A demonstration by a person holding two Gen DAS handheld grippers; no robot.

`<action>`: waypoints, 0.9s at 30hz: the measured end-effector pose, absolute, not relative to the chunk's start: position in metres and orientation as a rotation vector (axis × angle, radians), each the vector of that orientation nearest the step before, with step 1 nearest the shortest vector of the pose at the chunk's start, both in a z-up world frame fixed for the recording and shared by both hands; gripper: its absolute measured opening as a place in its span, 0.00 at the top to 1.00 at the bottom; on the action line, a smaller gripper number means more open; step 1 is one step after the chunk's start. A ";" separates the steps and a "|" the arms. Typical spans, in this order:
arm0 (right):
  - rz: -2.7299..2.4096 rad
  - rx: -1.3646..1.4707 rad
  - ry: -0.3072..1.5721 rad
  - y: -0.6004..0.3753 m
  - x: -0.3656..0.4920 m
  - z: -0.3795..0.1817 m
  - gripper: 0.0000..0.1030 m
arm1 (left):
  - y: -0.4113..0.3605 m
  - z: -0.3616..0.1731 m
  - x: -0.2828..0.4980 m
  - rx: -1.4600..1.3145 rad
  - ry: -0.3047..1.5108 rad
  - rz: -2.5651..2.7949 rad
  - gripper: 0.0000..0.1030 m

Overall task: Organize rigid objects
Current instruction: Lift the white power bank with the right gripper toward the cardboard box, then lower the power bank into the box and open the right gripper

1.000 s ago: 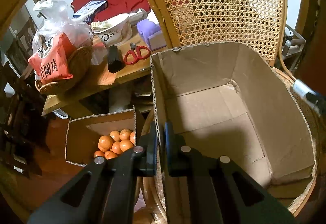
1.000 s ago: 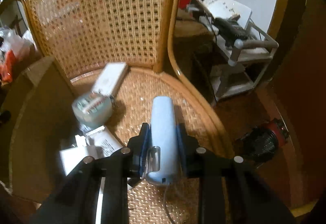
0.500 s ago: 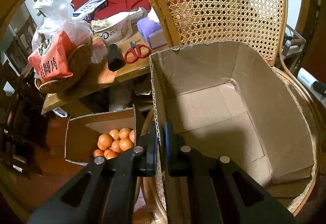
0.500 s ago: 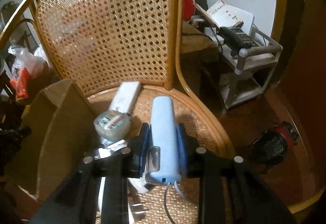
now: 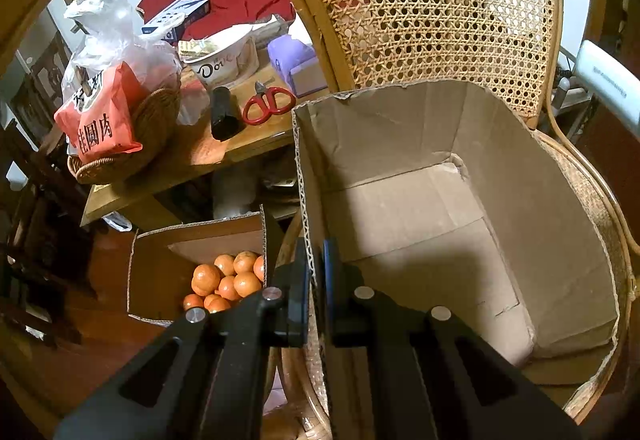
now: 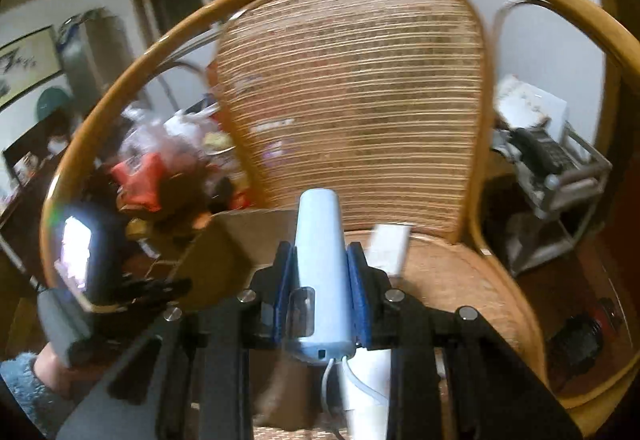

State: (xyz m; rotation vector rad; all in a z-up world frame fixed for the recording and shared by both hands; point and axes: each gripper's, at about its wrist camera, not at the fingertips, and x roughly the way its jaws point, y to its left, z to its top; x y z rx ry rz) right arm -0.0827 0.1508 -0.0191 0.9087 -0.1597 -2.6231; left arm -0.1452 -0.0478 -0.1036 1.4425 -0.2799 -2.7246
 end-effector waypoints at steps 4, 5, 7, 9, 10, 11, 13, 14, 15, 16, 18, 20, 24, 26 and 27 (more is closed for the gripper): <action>-2.554 0.918 -0.061 0.115 -0.075 -0.030 0.72 | -0.048 -0.103 -0.145 1.443 -0.280 -2.724 0.95; -2.546 0.923 -0.038 0.109 -0.074 -0.034 0.72 | -0.049 -0.103 -0.144 1.443 -0.280 -2.724 0.95; -2.526 0.940 0.002 0.097 -0.074 -0.041 0.72 | -0.050 -0.103 -0.144 1.448 -0.270 -2.721 0.95; -2.515 0.955 0.029 0.087 -0.072 -0.047 0.72 | -0.054 -0.104 -0.144 1.449 -0.255 -2.717 0.95; -2.512 0.954 0.045 0.084 -0.071 -0.050 0.72 | -0.055 -0.103 -0.143 1.447 -0.252 -2.716 0.95; -2.512 0.953 0.066 0.080 -0.069 -0.052 0.72 | -0.056 -0.103 -0.143 1.444 -0.250 -2.716 0.95; -2.516 0.948 0.130 0.071 -0.064 -0.058 0.72 | -0.058 -0.102 -0.142 1.440 -0.244 -2.717 0.95; -2.514 0.945 0.157 0.068 -0.062 -0.060 0.72 | -0.058 -0.102 -0.141 1.439 -0.245 -2.717 0.95; -2.506 0.947 0.186 0.063 -0.061 -0.064 0.72 | -0.058 -0.102 -0.141 1.439 -0.247 -2.716 0.95; -2.497 0.951 0.198 0.061 -0.060 -0.065 0.72 | -0.058 -0.102 -0.141 1.438 -0.247 -2.715 0.95; -2.481 0.967 0.220 0.058 -0.060 -0.068 0.72 | -0.058 -0.102 -0.141 1.436 -0.249 -2.716 0.95; -2.478 0.979 0.262 0.055 -0.059 -0.071 0.72 | -0.058 -0.102 -0.141 1.434 -0.251 -2.717 0.95; -2.472 0.978 0.328 0.050 -0.055 -0.076 0.72 | -0.058 -0.102 -0.141 1.434 -0.252 -2.712 0.95; -2.476 0.967 0.324 0.050 -0.055 -0.076 0.79 | -0.057 -0.102 -0.141 1.433 -0.251 -2.713 0.95; -2.478 0.958 0.321 0.052 -0.055 -0.073 0.85 | -0.058 -0.101 -0.141 1.431 -0.248 -2.714 0.95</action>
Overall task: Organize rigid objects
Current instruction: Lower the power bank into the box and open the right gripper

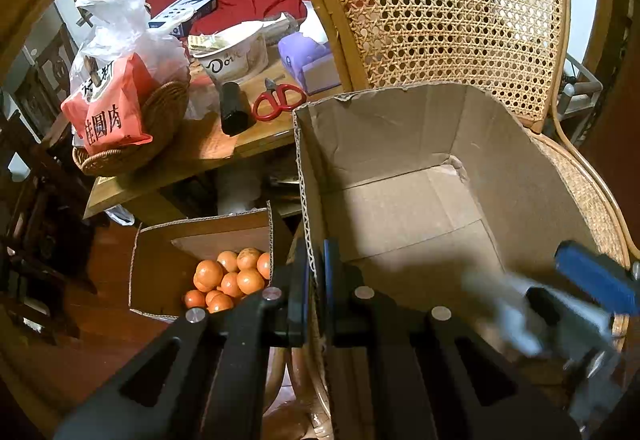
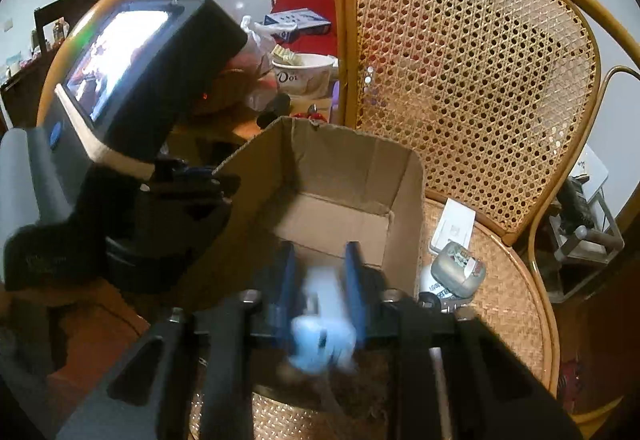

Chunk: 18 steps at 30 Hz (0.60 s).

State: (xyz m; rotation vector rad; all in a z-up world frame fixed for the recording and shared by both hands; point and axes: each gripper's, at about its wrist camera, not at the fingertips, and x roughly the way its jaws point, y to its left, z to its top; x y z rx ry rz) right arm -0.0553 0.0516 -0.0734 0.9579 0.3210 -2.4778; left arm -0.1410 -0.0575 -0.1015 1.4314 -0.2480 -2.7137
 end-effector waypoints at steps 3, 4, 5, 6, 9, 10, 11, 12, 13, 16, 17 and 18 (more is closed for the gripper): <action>-2.485 0.940 0.303 0.056 -0.055 -0.068 0.85 | -0.056 -0.100 -0.141 1.433 -0.239 -2.723 0.95; -2.489 0.940 0.297 0.057 -0.055 -0.067 0.85 | -0.055 -0.100 -0.141 1.426 -0.256 -2.718 0.95; -2.491 0.941 0.287 0.059 -0.055 -0.066 0.85 | -0.054 -0.101 -0.140 1.425 -0.266 -2.716 0.95; -2.492 0.940 0.274 0.061 -0.055 -0.064 0.85 | -0.053 -0.100 -0.140 1.424 -0.264 -2.713 0.95; -2.499 0.917 0.237 0.068 -0.054 -0.059 0.85 | -0.053 -0.099 -0.140 1.422 -0.254 -2.716 0.95; -2.500 0.898 0.224 0.071 -0.054 -0.055 0.85 | -0.053 -0.099 -0.140 1.421 -0.255 -2.716 0.95; -2.502 0.885 0.218 0.073 -0.053 -0.052 0.85 | -0.053 -0.099 -0.140 1.418 -0.262 -2.715 0.95; -2.506 0.868 0.211 0.076 -0.052 -0.049 0.85 | -0.052 -0.099 -0.139 1.416 -0.268 -2.715 0.95; -2.511 0.849 0.205 0.079 -0.051 -0.045 0.84 | -0.051 -0.099 -0.139 1.415 -0.271 -2.715 0.95; -2.529 0.821 0.183 0.090 -0.052 -0.036 0.74 | -0.052 -0.099 -0.139 1.415 -0.269 -2.713 0.95; -2.540 0.819 0.172 0.093 -0.055 -0.034 0.69 | -0.052 -0.098 -0.138 1.414 -0.268 -2.713 0.95; -2.557 0.817 0.153 0.099 -0.056 -0.033 0.57 | -0.052 -0.098 -0.138 1.414 -0.268 -2.713 0.94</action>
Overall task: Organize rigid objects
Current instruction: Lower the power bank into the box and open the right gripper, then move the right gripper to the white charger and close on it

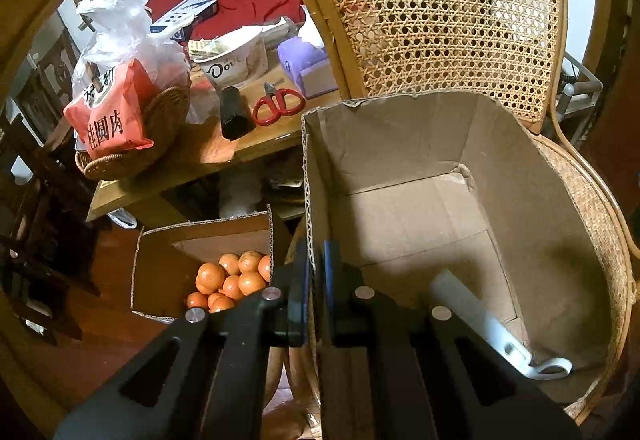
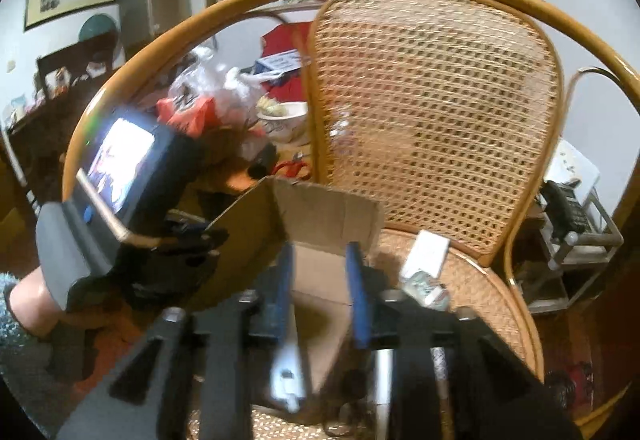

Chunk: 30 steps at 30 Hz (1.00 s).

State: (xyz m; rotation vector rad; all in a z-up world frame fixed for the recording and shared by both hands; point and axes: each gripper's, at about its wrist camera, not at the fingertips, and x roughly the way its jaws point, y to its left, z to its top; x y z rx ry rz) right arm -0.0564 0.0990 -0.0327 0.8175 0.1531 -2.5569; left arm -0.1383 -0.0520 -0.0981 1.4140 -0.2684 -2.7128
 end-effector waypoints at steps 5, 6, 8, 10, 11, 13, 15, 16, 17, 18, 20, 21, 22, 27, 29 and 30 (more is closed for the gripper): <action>-2.607 0.867 -0.010 0.132 -0.074 -0.028 0.36 | -0.052 -0.097 -0.138 1.415 -0.266 -2.713 0.94; -2.609 0.886 -0.040 0.138 -0.079 -0.028 0.25 | -0.052 -0.097 -0.138 1.416 -0.264 -2.713 0.94; -2.615 0.924 -0.076 0.151 -0.086 -0.030 0.11 | -0.052 -0.097 -0.138 1.416 -0.263 -2.714 0.94; -2.636 0.944 -0.082 0.160 -0.089 -0.032 0.08 | -0.052 -0.097 -0.138 1.414 -0.263 -2.712 0.94; -2.647 0.954 -0.081 0.164 -0.090 -0.033 0.08 | -0.052 -0.097 -0.138 1.410 -0.261 -2.711 0.94; -2.661 0.991 -0.075 0.173 -0.096 -0.038 0.08 | -0.052 -0.096 -0.138 1.400 -0.258 -2.711 0.94; -2.664 1.032 -0.064 0.178 -0.102 -0.044 0.08 | -0.052 -0.095 -0.138 1.393 -0.251 -2.711 0.94; -2.668 1.050 -0.056 0.180 -0.104 -0.047 0.08 | -0.052 -0.095 -0.138 1.394 -0.246 -2.707 0.94; -2.672 1.072 -0.044 0.183 -0.106 -0.051 0.08 | -0.052 -0.096 -0.138 1.394 -0.246 -2.705 0.94; -2.673 1.089 -0.032 0.185 -0.107 -0.055 0.08 | -0.052 -0.096 -0.138 1.394 -0.245 -2.704 0.94; -2.664 1.137 -0.011 0.188 -0.111 -0.064 0.08 | -0.052 -0.096 -0.138 1.393 -0.245 -2.707 0.95; -2.659 1.152 -0.005 0.189 -0.111 -0.067 0.08 | -0.051 -0.096 -0.138 1.391 -0.245 -2.707 0.95; -2.655 1.167 0.004 0.191 -0.111 -0.071 0.08 | -0.051 -0.096 -0.138 1.390 -0.246 -2.705 0.95; -2.630 1.227 0.091 0.189 -0.110 -0.088 0.08 | -0.050 -0.097 -0.138 1.389 -0.253 -2.701 0.95; -2.622 1.250 0.144 0.185 -0.109 -0.096 0.08 | -0.051 -0.097 -0.138 1.390 -0.253 -2.702 0.95; -2.614 1.263 0.181 0.181 -0.107 -0.101 0.08 | -0.051 -0.097 -0.138 1.389 -0.254 -2.702 0.95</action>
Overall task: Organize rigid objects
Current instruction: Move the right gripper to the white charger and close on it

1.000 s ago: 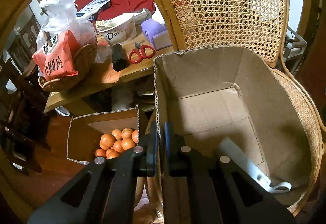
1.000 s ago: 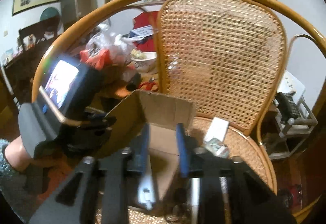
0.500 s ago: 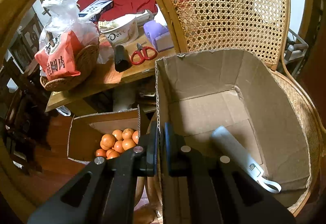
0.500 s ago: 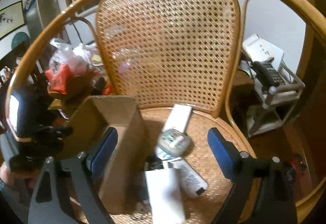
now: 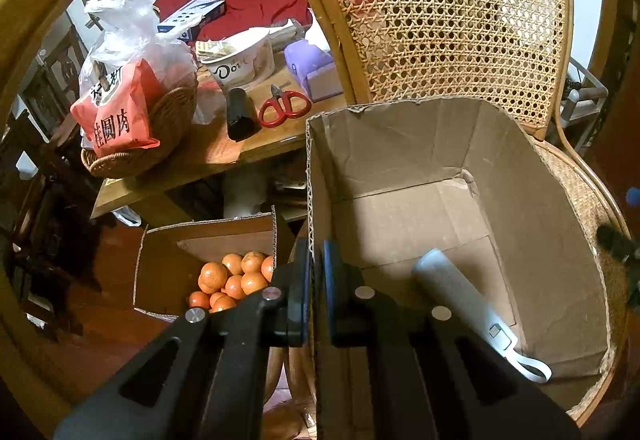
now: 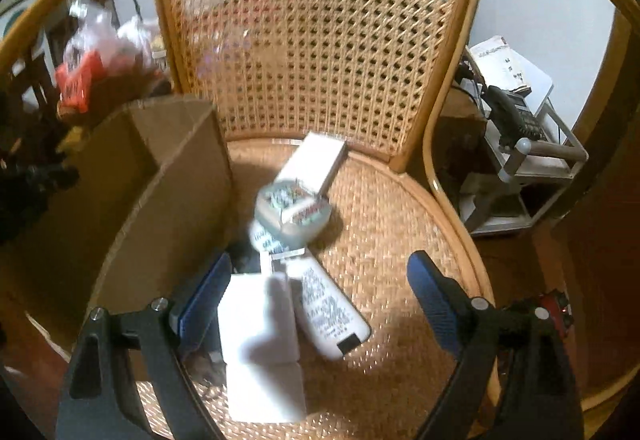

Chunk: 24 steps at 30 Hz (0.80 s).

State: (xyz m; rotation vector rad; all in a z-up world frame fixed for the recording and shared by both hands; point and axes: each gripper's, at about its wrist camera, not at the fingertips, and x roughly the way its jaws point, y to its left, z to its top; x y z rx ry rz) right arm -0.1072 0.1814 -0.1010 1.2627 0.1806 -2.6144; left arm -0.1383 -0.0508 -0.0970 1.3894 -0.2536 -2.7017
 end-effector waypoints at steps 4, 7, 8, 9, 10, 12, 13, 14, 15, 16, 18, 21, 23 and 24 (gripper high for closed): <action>-2.570 1.284 0.242 0.172 -0.103 -0.109 0.08 | -0.053 -0.097 -0.139 1.396 -0.218 -2.705 0.95; -2.548 1.294 0.248 0.168 -0.102 -0.112 0.08 | -0.053 -0.097 -0.138 1.394 -0.225 -2.700 0.95; -2.542 1.303 0.242 0.167 -0.102 -0.114 0.08 | -0.052 -0.098 -0.139 1.393 -0.233 -2.697 0.95; -2.533 1.310 0.235 0.165 -0.102 -0.115 0.08 | -0.051 -0.098 -0.139 1.391 -0.246 -2.693 0.95; -2.526 1.314 0.235 0.163 -0.102 -0.116 0.08 | -0.050 -0.098 -0.138 1.391 -0.253 -2.692 0.95; -2.520 1.317 0.256 0.158 -0.103 -0.119 0.08 | -0.050 -0.098 -0.137 1.391 -0.264 -2.693 0.95; -2.517 1.319 0.267 0.156 -0.103 -0.120 0.08 | -0.050 -0.097 -0.137 1.392 -0.261 -2.693 0.95; -2.514 1.325 0.277 0.154 -0.103 -0.122 0.08 | -0.050 -0.097 -0.137 1.393 -0.257 -2.692 0.95; -2.511 1.330 0.281 0.153 -0.104 -0.123 0.08 | -0.051 -0.098 -0.137 1.395 -0.255 -2.689 0.95; -2.509 1.339 0.285 0.151 -0.105 -0.125 0.08 | -0.051 -0.098 -0.137 1.395 -0.257 -2.688 0.94; -2.507 1.351 0.296 0.151 -0.106 -0.127 0.08 | -0.051 -0.097 -0.137 1.395 -0.261 -2.689 0.94; -2.504 1.366 0.307 0.152 -0.108 -0.130 0.08 | -0.051 -0.098 -0.137 1.399 -0.262 -2.691 0.94; -2.497 1.371 0.292 0.153 -0.109 -0.131 0.08 | -0.051 -0.098 -0.136 1.399 -0.263 -2.692 0.94; -2.497 1.372 0.287 0.153 -0.109 -0.132 0.08 | -0.051 -0.098 -0.136 1.399 -0.260 -2.692 0.94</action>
